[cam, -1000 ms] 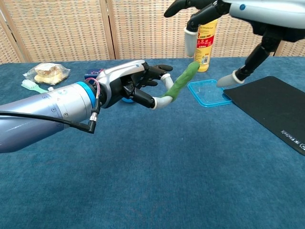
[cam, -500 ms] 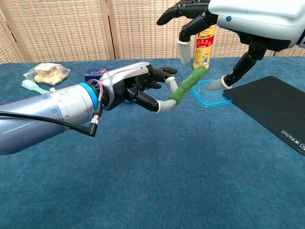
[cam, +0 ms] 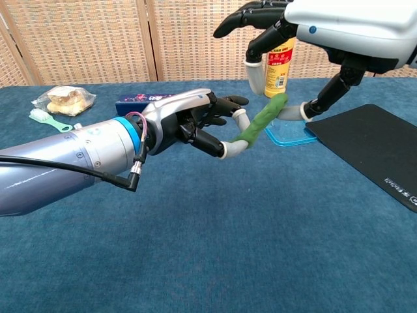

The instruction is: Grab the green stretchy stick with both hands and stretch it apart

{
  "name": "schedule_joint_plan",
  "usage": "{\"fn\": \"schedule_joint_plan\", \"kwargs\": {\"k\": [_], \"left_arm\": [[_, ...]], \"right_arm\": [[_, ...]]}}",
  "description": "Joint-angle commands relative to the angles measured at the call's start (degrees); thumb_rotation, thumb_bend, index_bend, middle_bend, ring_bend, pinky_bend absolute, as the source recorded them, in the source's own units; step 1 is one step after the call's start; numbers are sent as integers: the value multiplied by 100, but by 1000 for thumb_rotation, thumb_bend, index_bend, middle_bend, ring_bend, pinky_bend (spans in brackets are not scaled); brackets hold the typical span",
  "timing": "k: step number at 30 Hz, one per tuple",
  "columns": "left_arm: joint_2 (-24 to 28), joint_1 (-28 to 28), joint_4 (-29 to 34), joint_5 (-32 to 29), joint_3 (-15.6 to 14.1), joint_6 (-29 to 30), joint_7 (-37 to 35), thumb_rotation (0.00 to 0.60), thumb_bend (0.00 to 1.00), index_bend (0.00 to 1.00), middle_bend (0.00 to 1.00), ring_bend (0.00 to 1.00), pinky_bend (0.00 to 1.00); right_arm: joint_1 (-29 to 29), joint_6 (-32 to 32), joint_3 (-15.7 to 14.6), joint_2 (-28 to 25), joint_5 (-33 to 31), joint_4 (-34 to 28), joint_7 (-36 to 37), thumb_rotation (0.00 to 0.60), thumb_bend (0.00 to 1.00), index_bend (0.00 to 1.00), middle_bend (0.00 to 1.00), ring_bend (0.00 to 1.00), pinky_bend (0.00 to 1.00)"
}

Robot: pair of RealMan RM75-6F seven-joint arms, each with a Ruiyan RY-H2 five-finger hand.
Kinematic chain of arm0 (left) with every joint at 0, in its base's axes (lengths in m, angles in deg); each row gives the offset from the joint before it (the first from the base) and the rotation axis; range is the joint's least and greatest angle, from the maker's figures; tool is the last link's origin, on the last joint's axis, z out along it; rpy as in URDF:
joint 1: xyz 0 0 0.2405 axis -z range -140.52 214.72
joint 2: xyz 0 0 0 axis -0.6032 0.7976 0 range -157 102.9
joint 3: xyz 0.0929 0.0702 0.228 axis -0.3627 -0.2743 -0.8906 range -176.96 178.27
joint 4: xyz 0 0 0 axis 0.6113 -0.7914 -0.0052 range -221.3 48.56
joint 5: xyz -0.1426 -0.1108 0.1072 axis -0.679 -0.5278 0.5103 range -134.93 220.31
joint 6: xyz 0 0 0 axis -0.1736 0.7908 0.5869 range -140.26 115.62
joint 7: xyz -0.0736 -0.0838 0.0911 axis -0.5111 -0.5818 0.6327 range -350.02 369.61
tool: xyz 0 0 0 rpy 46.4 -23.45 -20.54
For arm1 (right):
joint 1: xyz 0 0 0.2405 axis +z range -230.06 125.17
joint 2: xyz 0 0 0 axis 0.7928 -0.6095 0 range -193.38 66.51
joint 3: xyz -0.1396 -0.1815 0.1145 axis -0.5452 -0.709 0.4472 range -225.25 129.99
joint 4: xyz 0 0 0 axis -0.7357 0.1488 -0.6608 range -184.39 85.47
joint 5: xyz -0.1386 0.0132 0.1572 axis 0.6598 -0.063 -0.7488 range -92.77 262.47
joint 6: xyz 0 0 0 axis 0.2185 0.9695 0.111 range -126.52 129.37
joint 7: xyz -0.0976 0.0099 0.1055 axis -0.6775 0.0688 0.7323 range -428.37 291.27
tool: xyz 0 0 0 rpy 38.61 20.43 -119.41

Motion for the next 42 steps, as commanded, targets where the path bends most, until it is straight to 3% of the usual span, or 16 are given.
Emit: {"fn": "schedule_joint_plan", "kwargs": {"k": [1,15,20,42], "left_arm": [[2,8,12,-17,-3,-14,15,600,478,778,0,0,0],[31,28,109,-105,11,-28,64,600,485,778,0,0,0],[34,31,114,-140,21,-34,57,600,492,779,0,0,0],[127,-21,134,-425,103,-62,19,600,529,787,0,0,0]], "right_arm": [[9,-7,-9,1,-1,-7,-10,600,397,548,166,0,0],[50,-18,-117,40,-20,-4,-78,600,502,629,172,0,0],[40,-88,-132,22,-40,-29,-12,600,543,706,181,0,0],[-103,-614,-153,84,5,167,176,600,560,805,198,0,0]]}}
